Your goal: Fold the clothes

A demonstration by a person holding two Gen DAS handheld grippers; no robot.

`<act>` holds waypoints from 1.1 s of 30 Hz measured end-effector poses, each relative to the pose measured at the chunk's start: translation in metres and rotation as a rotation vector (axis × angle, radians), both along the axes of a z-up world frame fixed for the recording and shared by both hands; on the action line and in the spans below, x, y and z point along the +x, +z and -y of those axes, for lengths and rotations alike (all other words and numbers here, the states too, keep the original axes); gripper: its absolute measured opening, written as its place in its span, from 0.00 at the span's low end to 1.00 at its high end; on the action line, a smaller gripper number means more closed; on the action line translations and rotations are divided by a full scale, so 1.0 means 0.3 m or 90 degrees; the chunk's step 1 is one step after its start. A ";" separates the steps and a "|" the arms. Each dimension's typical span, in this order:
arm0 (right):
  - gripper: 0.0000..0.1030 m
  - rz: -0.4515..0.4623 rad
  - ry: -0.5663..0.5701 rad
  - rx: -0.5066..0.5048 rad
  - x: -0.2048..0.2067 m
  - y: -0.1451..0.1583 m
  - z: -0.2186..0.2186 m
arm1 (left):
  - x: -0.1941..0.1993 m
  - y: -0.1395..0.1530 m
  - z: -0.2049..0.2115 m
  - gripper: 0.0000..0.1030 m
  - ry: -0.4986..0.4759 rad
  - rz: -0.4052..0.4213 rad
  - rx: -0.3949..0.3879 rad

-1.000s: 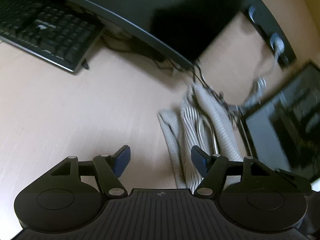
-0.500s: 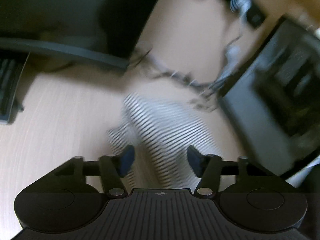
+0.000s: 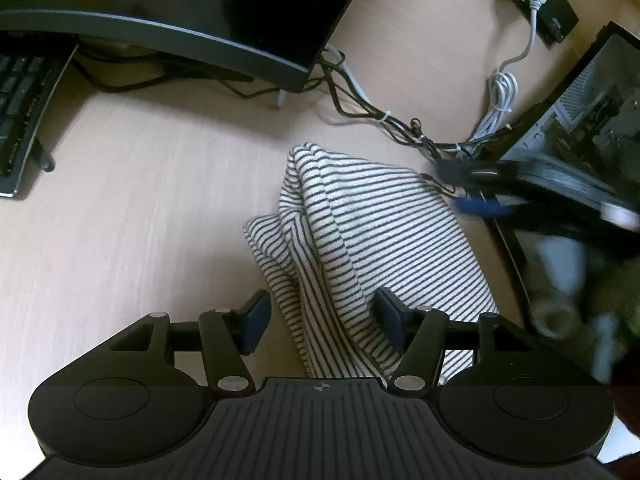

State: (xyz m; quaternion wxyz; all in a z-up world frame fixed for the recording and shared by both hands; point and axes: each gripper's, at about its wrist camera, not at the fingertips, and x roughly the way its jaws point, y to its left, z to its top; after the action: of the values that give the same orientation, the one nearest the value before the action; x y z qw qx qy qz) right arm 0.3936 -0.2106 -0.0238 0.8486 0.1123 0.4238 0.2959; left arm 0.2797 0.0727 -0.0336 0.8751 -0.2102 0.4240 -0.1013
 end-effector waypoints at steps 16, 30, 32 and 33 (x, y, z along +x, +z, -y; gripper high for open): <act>0.61 0.033 0.070 -0.097 -0.014 -0.042 -0.123 | -0.043 0.195 -0.062 0.56 0.016 0.121 -0.014; 1.00 0.150 0.191 -0.244 -0.365 -0.019 -0.143 | 0.221 -0.024 -0.071 0.36 -0.008 0.028 -0.032; 1.00 0.160 0.189 -0.254 -0.384 -0.063 -0.159 | 0.226 -0.027 -0.065 0.36 -0.007 0.033 -0.022; 1.00 0.150 0.189 -0.249 -0.374 -0.060 -0.162 | 0.215 -0.020 -0.064 0.36 0.003 0.033 -0.021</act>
State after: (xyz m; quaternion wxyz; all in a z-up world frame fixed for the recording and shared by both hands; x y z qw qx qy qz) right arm 0.2813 -0.1620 -0.0418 0.8449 -0.1526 0.3830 0.3408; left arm 0.3442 0.0920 -0.0398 0.8825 -0.2226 0.3989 -0.1117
